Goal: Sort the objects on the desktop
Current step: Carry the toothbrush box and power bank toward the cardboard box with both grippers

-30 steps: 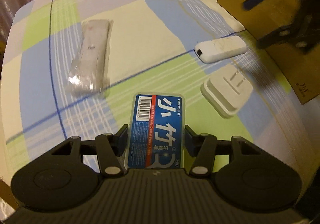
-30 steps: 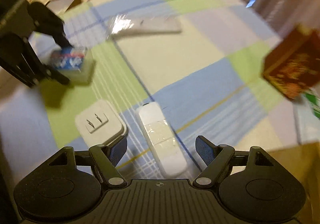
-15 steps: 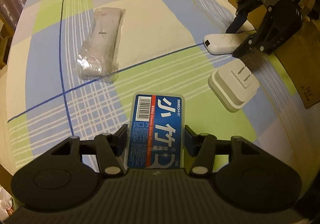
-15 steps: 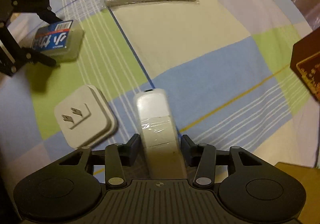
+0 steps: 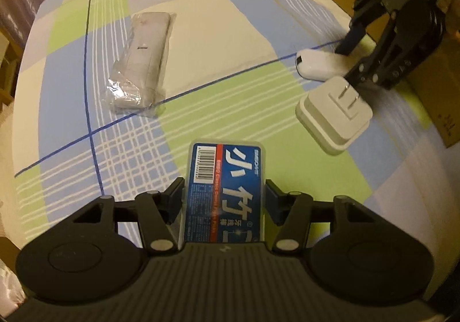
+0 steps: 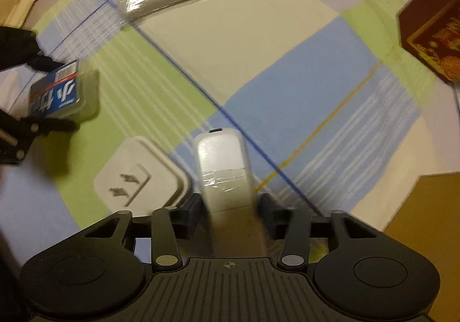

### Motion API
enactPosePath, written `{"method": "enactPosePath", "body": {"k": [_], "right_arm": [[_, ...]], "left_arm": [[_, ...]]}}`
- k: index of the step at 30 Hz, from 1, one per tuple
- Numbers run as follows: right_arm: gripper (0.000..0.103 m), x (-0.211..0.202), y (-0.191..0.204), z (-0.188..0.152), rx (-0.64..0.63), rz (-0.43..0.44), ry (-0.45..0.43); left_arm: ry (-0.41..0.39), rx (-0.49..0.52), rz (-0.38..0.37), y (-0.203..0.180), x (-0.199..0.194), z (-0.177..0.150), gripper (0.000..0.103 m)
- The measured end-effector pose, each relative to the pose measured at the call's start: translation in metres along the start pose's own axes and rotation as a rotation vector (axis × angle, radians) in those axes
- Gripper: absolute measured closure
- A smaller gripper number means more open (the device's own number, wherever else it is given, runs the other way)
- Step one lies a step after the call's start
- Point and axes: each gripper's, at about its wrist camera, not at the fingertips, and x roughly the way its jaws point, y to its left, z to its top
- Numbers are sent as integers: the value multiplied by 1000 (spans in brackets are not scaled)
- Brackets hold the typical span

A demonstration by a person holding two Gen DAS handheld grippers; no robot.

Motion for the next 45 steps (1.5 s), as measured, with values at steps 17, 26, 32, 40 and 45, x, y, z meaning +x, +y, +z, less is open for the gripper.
{"method": "enactPosePath", "body": {"k": [17, 26, 32, 40, 45], "right_arm": [[66, -74, 7, -54, 258, 98, -226], [65, -38, 34, -65, 171, -3, -22], [65, -19, 38, -54, 169, -52, -2], [64, -9, 27, -56, 236, -29, -68], [64, -14, 38, -68, 235, 4, -87]], "left_arm": [[-138, -37, 12, -22, -56, 28, 51], [-126, -66, 15, -44, -59, 14, 51], [-108, -110, 9, -41, -59, -6, 51], [-112, -133, 4, -34, -63, -17, 51], [-110, -129, 2, -33, -63, -17, 51]]}}
